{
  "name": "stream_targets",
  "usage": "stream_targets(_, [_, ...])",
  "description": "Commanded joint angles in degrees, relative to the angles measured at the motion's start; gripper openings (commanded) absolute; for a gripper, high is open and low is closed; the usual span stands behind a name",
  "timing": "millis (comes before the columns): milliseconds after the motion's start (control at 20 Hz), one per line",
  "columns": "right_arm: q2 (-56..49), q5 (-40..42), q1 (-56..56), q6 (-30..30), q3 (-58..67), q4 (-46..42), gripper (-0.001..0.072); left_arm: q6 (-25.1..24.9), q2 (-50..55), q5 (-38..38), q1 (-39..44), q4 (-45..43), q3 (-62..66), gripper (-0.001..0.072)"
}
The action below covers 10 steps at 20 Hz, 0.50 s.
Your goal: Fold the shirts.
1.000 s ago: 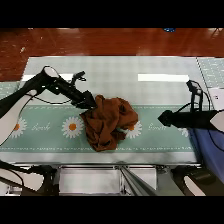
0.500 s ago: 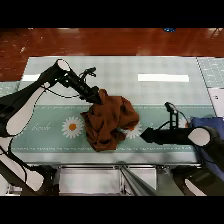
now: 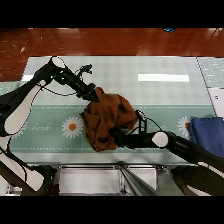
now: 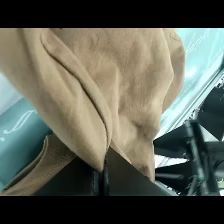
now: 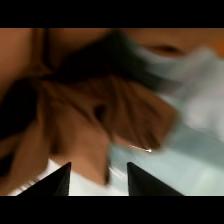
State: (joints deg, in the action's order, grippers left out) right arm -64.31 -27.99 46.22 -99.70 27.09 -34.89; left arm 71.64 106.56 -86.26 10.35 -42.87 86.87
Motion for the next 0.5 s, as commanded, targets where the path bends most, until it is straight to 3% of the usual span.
stream_targets(0, [-7.5, 2.3, 2.1, 2.1, 4.8, 4.3, 0.0409, 0.0, -0.4, 2.1, -0.1, 0.0, 0.1, 0.0020])
stream_targets(100, [-9.7, 2.6, 2.1, 2.9, 6.4, 4.6, 0.0358, 0.2, -1.0, 3.6, -0.1, 0.0, 0.1, 0.0020])
stream_targets(150, [-10.7, 3.0, 2.1, 3.4, 6.9, 4.6, 0.0280, 0.2, -1.4, 4.0, -0.2, 0.0, 0.1, 0.0020])
stream_targets(250, [-12.1, 2.7, 2.1, 6.7, 8.4, 4.6, 0.0042, 0.7, -2.0, 4.9, -0.7, 0.0, 0.1, 0.0020])
stream_targets(450, [-6.7, -5.3, -3.6, 14.0, 15.5, -0.2, 0.0028, 2.1, -8.0, 8.2, -7.0, 2.1, 0.1, 0.0021])
